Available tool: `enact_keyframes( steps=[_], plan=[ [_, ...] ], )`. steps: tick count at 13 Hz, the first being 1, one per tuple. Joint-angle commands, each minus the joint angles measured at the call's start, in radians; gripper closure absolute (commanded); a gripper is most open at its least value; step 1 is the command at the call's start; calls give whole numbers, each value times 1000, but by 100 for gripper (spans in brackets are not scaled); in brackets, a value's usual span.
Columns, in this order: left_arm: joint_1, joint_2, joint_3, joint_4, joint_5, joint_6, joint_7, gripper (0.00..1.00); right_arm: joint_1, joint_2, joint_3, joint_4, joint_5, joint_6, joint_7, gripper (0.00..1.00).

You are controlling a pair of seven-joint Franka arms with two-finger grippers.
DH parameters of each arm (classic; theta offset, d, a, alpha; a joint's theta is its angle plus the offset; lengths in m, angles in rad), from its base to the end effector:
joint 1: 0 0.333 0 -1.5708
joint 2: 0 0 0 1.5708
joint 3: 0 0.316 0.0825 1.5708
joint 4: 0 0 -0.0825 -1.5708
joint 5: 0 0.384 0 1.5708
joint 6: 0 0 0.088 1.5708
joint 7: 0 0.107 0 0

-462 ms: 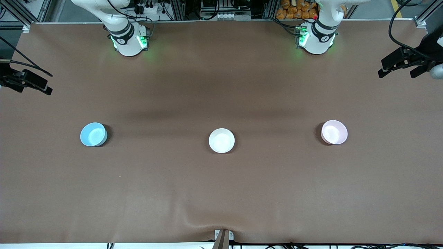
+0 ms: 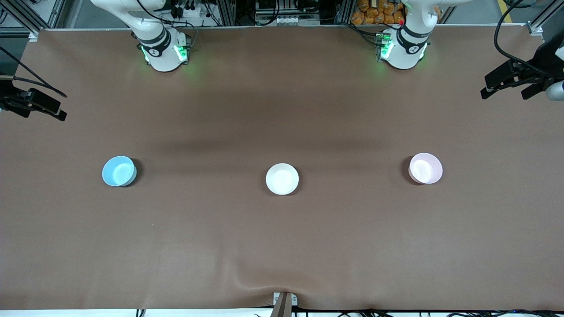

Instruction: Stack pink and blue bowls on white bowl

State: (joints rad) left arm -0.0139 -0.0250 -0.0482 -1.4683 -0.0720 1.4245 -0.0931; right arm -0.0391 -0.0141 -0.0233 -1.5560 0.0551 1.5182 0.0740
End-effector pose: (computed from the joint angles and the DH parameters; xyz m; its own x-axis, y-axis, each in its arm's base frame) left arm 0.5293 -0.0419 0.6733 0.9995 0.0203 -0.0249 0.0220 -0.9974 0.0681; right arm 0.5442 -0.0279 0.6348 0.9907 -0.1330 -0.0277 -0.1343 -0.9895 -0.0535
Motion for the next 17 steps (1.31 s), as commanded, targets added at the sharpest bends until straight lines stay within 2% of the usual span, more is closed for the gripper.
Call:
enact_keyframes(
  steps=[1,4,9,11,14,15,17],
  plan=[
    [-3,17,-4,13,21,-1,12,0,-13,-4,6,1,12,-7,3,0],
    [-1,43,-4,11,37,1,15,0,-13,-4,6,1,12,-7,3,0],
    [5,196,5,9,38,46,3,0,-13,-4,6,1,12,-7,3,0],
    [8,262,2,9,107,80,19,0,-15,-4,6,1,12,-7,3,0],
    [38,341,2,-1,112,148,61,0,-15,-3,6,1,12,-7,3,0],
    [38,373,2,-13,118,172,75,0,-16,-3,6,1,12,-7,3,0],
    [52,387,2,-119,118,300,79,0,-16,-3,6,1,14,-7,7,0]
  ],
)
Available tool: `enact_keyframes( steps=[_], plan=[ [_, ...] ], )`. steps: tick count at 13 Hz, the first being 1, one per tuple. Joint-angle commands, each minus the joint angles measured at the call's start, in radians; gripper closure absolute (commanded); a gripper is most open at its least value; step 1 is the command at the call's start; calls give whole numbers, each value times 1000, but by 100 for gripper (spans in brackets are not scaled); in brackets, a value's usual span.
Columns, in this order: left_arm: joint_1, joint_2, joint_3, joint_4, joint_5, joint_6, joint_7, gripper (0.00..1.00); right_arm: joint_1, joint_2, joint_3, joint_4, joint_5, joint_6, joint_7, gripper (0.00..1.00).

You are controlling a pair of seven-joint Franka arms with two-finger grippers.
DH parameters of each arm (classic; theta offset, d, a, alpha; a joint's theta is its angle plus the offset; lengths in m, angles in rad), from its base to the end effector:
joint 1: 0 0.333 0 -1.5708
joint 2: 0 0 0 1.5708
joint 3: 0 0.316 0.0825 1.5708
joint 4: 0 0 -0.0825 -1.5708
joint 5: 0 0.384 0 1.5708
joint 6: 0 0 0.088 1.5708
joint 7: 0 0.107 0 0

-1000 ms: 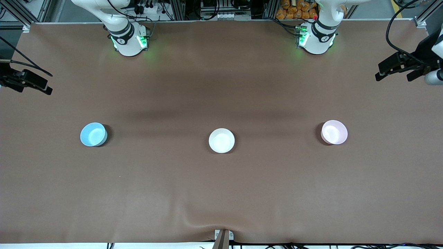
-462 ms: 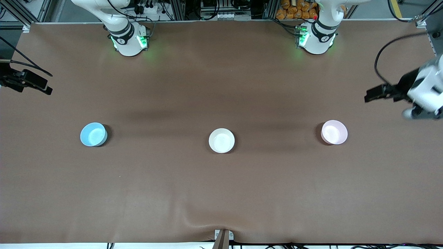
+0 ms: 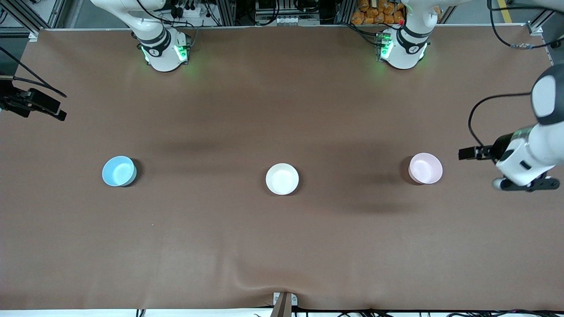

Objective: Stack pink and blue bowls on white bowl
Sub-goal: 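Reach the left gripper down to the pink bowl rim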

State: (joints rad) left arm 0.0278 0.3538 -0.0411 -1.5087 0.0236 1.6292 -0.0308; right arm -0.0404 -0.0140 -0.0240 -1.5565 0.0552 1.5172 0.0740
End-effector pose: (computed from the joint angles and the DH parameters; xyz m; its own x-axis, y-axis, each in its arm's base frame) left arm 0.6392 -0.0029 0.4451 0.9729 0.0157 -0.2305 0.0124 -0.9998 -0.0155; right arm 0.5441 -0.0290 0.6344 0.9904 -0.1349 -0.0293 -0.1363 -0.9892 -0.0535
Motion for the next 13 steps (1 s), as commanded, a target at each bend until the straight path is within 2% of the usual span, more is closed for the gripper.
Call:
enact_keyframes(
  steps=[1,7,9,11,13],
  plan=[
    [12,8,-3,-128,22,154,17,0,-15,-3,6,1,12,-6,10,0],
    [29,4,-3,-431,64,507,20,0,-22,-3,7,0,14,-15,6,0],
    [34,13,-3,-455,64,549,38,0,-18,-3,7,0,14,-31,7,0],
    [35,34,-3,-464,65,578,55,9,-26,-1,7,0,14,-31,7,0],
    [73,51,-5,-479,65,616,100,11,-19,-3,9,1,14,-31,6,0]
  ],
)
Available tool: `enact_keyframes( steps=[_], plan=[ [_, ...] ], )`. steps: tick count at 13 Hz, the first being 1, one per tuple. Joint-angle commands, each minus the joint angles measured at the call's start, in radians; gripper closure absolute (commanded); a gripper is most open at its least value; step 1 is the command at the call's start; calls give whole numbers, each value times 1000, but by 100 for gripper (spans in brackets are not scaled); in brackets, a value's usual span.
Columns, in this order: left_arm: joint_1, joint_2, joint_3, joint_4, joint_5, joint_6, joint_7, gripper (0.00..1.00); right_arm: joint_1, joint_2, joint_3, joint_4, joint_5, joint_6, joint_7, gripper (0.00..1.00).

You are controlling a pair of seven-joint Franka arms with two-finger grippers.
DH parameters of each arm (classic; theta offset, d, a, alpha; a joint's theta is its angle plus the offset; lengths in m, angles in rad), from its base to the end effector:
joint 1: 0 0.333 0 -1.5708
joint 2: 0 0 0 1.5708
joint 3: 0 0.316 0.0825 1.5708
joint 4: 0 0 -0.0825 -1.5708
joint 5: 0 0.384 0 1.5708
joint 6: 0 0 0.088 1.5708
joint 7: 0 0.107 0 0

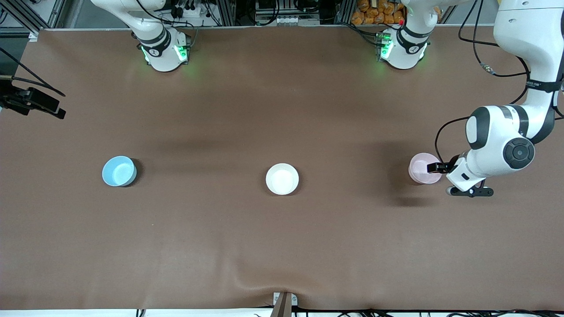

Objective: Stack pink and blue bowls on white bowl
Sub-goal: 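Reach the left gripper down to the pink bowl rim, then grasp the pink bowl rim with the left gripper and lift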

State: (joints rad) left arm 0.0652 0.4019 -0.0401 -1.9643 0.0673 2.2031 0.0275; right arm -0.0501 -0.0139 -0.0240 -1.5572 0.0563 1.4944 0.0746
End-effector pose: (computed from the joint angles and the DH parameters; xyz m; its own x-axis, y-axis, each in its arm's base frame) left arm 0.5965 0.0180 0.2554 0.9857 -0.0419 -0.1632 -0.0469 -0.9985 -0.0270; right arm 0.5413 -0.0339 0.6321 0.9882 -0.1437 -0.0528 -0.1464 -0.9878 -0.0528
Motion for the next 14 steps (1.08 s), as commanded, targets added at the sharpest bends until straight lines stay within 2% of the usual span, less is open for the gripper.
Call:
enact_keyframes(
  steps=[1,4,8,9,11,14],
  plan=[
    [38,12,-6,-27,22,50,52,16,-10,-3,7,2,13,-8,5,0],
    [36,31,-6,-28,22,59,52,35,-11,-3,7,2,13,-9,5,0],
    [36,64,-6,-28,22,99,58,51,-13,-3,7,2,13,-11,7,0],
    [36,64,-6,-28,22,98,58,62,-13,-3,7,0,13,-11,7,0],
    [35,63,-7,-28,22,96,58,100,-14,-3,7,0,13,-14,7,0],
    [31,55,-11,-27,20,87,48,100,-14,-3,7,0,13,-20,7,0]
  ],
)
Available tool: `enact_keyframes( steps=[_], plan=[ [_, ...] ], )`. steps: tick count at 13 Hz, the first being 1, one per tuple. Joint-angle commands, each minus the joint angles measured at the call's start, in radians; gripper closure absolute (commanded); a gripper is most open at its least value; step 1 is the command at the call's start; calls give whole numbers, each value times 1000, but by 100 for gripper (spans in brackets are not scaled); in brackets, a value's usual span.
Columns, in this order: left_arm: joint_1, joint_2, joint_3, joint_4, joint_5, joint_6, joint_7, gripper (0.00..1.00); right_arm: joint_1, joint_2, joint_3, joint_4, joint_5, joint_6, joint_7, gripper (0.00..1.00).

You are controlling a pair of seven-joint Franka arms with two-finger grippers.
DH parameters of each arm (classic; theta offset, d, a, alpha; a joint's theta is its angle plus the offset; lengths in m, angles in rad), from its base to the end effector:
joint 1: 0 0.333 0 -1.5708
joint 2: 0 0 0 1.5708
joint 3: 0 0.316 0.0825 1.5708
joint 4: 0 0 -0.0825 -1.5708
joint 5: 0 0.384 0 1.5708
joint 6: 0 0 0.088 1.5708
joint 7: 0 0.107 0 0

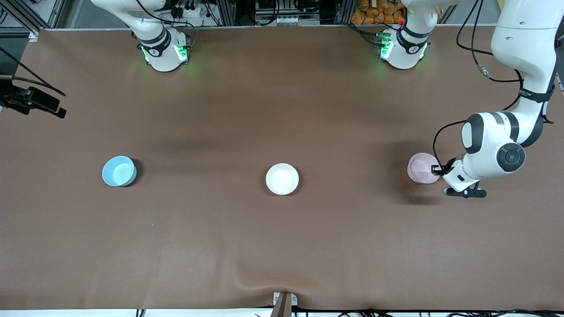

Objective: Stack pink and blue bowls on white bowl
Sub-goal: 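Grasp the pink bowl rim with the left gripper and lift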

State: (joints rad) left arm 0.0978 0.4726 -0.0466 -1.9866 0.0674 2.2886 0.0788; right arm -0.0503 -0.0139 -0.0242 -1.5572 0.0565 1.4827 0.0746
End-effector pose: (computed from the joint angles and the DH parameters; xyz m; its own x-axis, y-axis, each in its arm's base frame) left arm 0.5913 0.0323 0.2107 0.9828 -0.0712 -0.1705 -0.0736 -0.9973 -0.0079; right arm 0.5400 -0.0339 0.6312 0.9876 -0.1433 -0.0645 -0.1468 -0.9878 -0.0521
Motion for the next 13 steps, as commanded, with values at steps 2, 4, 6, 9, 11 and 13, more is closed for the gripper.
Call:
enact_keyframes(
  steps=[2,4,6,9,11,13],
  plan=[
    [-6,-28,-9,14,17,-35,-2,100,-14,-3,7,0,13,-10,7,0],
    [-15,-46,-27,61,8,-55,0,100,-14,-3,7,0,13,-10,7,0],
    [-15,-43,-73,121,-11,-86,-13,100,-14,-3,7,0,13,-10,7,0],
    [-30,-31,-142,192,-136,-100,-51,100,-14,-3,7,0,13,-10,7,0],
    [-117,20,-153,291,-149,-124,-192,100,-14,-3,9,0,13,-10,8,0],
    [-214,69,-154,369,-152,-135,-334,100,-17,-3,7,0,13,-10,7,0]
  ],
)
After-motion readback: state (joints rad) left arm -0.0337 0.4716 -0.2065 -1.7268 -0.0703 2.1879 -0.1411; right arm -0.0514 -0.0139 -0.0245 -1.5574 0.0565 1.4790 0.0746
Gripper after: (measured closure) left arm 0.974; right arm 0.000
